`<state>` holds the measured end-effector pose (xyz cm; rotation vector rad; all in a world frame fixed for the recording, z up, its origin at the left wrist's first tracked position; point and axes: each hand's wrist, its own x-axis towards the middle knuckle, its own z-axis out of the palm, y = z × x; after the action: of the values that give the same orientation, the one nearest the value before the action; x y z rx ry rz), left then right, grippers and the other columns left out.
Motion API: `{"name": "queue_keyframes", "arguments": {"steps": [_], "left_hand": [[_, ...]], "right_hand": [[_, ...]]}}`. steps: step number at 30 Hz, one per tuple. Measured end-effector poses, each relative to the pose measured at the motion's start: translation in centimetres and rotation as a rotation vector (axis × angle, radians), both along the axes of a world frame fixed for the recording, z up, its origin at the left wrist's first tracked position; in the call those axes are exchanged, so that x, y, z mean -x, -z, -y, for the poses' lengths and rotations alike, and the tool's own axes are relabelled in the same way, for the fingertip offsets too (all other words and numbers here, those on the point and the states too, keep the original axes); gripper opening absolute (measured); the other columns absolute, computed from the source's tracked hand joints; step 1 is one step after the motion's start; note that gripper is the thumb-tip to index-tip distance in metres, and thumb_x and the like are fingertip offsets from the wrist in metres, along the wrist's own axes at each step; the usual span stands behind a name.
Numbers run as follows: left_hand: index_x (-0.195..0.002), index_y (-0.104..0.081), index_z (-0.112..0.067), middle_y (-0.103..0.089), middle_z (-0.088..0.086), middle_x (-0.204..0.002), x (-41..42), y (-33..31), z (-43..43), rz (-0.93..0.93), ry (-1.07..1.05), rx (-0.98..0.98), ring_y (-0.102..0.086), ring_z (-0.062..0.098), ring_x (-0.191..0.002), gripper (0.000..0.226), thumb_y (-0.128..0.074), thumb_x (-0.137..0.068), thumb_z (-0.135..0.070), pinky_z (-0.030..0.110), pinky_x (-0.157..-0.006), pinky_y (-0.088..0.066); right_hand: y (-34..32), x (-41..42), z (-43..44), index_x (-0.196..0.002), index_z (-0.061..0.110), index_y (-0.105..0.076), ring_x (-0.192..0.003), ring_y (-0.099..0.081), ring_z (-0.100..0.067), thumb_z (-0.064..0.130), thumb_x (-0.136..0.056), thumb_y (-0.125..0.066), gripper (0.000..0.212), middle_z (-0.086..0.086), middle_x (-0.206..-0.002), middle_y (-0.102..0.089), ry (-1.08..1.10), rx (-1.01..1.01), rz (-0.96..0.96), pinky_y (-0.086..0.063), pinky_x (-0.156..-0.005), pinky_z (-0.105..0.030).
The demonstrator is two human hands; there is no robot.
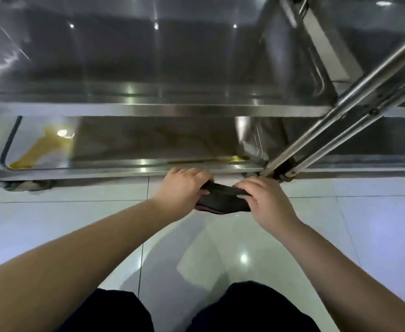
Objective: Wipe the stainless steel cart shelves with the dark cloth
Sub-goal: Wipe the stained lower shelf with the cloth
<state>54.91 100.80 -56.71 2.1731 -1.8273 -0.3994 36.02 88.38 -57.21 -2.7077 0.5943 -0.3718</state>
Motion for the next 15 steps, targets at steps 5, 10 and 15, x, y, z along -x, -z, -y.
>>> {"name": "queue_keyframes", "arguments": {"steps": [5, 10, 15], "left_hand": [[-0.112, -0.061, -0.023, -0.061, -0.006, -0.107, 0.0, 7.5, -0.2, -0.138, -0.096, -0.089, -0.057, 0.020, -0.098, 0.015, -0.056, -0.098, -0.022, 0.026, -0.079, -0.032], [-0.110, -0.061, -0.027, -0.058, -0.006, -0.108, 0.4, 11.1, 1.5, -0.226, -0.188, -0.101, -0.056, 0.020, -0.096, 0.017, -0.054, -0.097, -0.017, 0.034, -0.084, -0.047], [-0.110, -0.065, -0.021, -0.063, -0.001, -0.103, -0.3, 10.8, 5.8, -0.296, -0.269, 0.102, -0.060, 0.021, -0.092, 0.016, -0.060, -0.096, -0.015, 0.032, -0.081, -0.051]], "right_hand": [[8.9, 0.6, -0.2, -0.099, 0.016, -0.071, -0.084, -0.061, -0.027, -0.008, -0.075, -0.066, 0.034, 0.003, -0.094, -0.069, 0.066, -0.029, -0.005, -0.044, -0.073, -0.040], [13.6, 0.5, 1.2, -0.098, 0.016, -0.071, -0.085, -0.061, -0.029, 0.001, -0.079, -0.054, 0.030, 0.001, -0.095, -0.068, 0.147, -0.029, 0.079, -0.047, -0.074, -0.043], [13.0, -0.9, 5.8, -0.101, 0.006, -0.072, -0.082, -0.062, -0.035, -0.002, -0.085, -0.061, 0.021, -0.008, -0.094, -0.065, 0.167, 0.043, 0.174, -0.051, -0.072, -0.049]]}}
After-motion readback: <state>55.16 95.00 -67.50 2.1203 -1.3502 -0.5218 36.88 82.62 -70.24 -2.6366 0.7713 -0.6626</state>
